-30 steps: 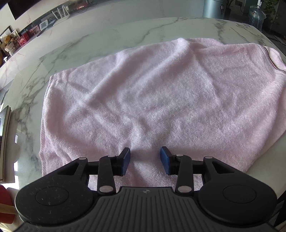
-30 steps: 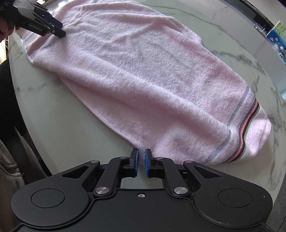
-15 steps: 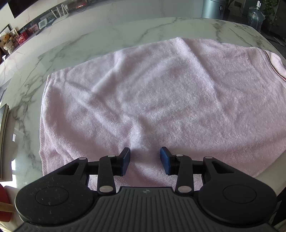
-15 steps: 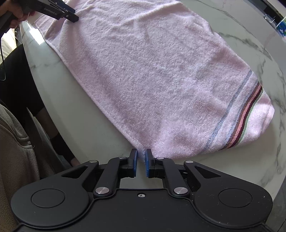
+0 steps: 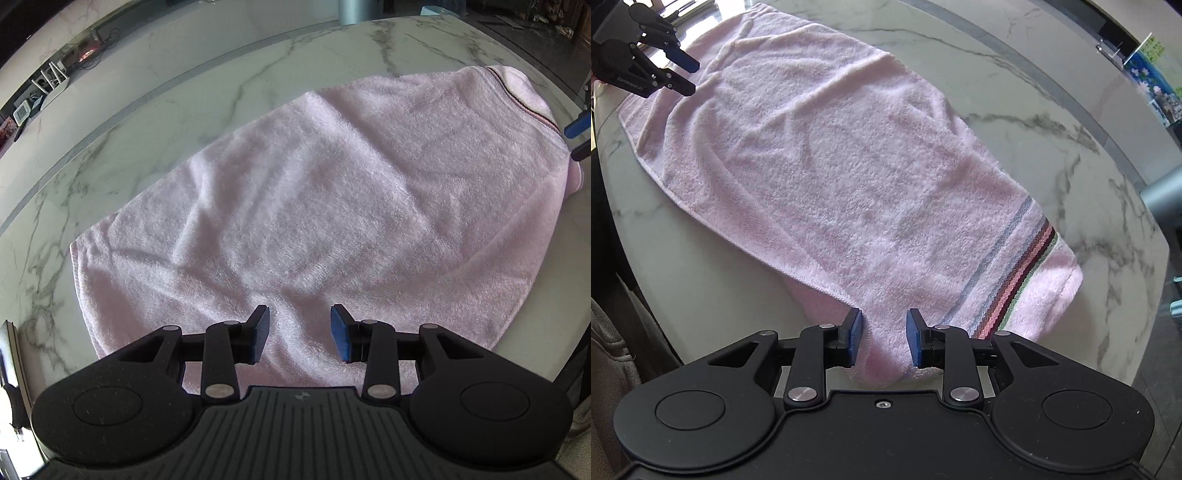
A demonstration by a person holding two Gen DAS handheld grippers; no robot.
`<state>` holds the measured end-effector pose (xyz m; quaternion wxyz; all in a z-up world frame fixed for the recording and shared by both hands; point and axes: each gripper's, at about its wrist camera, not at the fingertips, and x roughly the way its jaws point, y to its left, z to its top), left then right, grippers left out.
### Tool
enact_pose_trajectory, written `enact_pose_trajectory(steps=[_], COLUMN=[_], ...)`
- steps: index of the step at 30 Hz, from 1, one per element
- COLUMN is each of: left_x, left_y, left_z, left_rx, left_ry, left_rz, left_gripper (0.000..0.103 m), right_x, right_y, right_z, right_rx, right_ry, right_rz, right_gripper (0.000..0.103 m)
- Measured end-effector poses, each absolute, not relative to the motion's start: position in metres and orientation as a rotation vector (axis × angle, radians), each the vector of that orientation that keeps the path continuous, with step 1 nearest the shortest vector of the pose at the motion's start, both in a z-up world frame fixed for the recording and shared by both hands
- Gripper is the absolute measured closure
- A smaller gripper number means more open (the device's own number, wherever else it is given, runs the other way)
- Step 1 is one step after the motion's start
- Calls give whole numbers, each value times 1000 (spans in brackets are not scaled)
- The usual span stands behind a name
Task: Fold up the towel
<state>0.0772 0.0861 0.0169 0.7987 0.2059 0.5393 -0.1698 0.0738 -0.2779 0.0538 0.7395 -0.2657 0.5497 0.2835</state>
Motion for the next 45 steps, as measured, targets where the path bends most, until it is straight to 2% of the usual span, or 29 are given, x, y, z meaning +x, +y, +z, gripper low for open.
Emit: enact_pose_trajectory(steps=[4, 8, 14, 23, 45], left_x=[74, 68, 66, 61, 23], left_y=[82, 80, 76, 79, 75], left_z=[12, 8, 5, -5, -9], left_rx=[534, 576, 646, 642, 621], left_ry=[1172, 1178, 1185, 1214, 1209], left_rz=[-410, -451, -514, -527, -588], left_gripper=[68, 68, 68, 68, 76], right_x=[86, 88, 101, 90, 45], right_y=[-282, -287, -295, -284, -269], right_z=[64, 73, 49, 12, 8], right_rx=[-502, -550, -546, -502, -524], right_ry=[1278, 1263, 1264, 1311, 1338], right_rz=[723, 709, 605, 636, 695], right_gripper=[78, 76, 76, 77, 75])
